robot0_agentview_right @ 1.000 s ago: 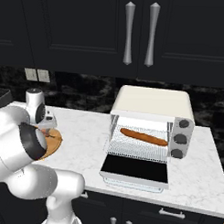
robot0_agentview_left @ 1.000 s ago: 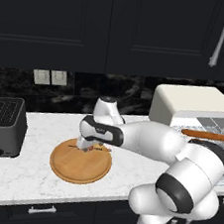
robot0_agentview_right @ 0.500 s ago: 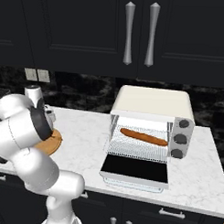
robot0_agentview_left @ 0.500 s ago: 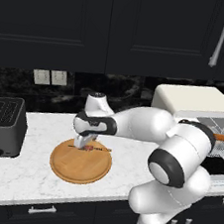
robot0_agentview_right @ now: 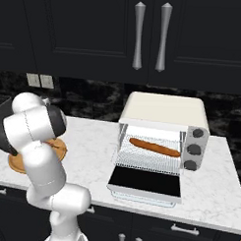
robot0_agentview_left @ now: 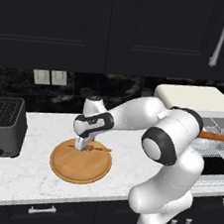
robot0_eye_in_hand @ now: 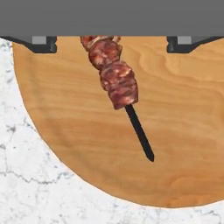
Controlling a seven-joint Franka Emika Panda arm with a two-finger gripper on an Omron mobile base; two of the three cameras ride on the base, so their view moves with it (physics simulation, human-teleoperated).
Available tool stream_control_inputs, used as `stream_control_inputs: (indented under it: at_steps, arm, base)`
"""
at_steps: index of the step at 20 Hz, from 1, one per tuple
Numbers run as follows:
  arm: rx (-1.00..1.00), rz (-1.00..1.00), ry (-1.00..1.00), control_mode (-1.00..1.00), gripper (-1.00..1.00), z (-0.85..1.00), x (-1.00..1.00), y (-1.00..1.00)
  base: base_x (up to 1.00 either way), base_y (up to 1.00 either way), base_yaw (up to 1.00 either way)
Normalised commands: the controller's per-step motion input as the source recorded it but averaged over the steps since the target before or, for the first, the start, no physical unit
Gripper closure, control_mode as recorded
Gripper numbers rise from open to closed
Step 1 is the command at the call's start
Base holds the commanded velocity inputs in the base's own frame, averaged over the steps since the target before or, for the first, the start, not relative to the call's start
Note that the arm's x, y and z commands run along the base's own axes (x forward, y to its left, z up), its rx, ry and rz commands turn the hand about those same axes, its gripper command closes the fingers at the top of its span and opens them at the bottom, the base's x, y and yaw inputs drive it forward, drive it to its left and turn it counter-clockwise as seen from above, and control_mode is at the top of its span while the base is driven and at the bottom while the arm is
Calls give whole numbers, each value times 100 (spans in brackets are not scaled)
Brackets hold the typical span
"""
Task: Pick up the kebab skewer and baguette bread, and place them inside the toaster oven. Close the toaster oven door and start by setting the timer.
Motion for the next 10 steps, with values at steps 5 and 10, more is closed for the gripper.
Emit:
stream_control_inputs:
  at_steps: [5,10]
  arm:
    - [0,6,0,-100,-100,-26,10,0]
    - [0,4,0,-100,-100,-15,4,0]
  base:
    - [0,0,0]
    - [0,0,0]
